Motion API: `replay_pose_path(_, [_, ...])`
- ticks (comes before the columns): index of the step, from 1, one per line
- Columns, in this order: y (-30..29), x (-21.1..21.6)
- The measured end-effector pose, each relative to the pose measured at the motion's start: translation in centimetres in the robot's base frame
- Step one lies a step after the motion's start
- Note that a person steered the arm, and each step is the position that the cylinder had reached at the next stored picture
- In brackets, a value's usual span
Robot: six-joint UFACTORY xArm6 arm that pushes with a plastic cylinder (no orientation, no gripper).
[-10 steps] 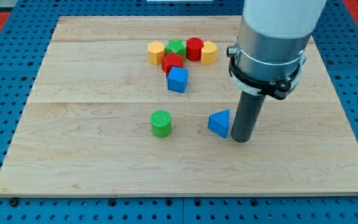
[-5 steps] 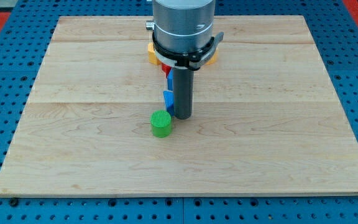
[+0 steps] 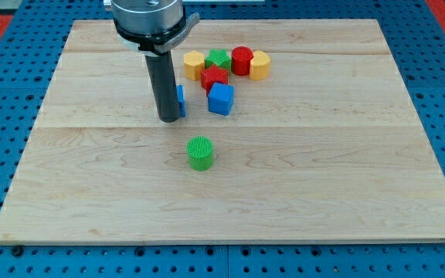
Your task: Move the blue triangle towards the yellow hexagon
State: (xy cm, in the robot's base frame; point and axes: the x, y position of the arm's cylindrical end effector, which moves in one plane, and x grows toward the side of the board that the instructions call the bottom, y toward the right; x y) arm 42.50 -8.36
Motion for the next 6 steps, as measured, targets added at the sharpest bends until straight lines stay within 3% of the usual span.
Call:
replay_pose_path(2, [0.0,3.5])
replay_pose_path(6, [1.9,0.9])
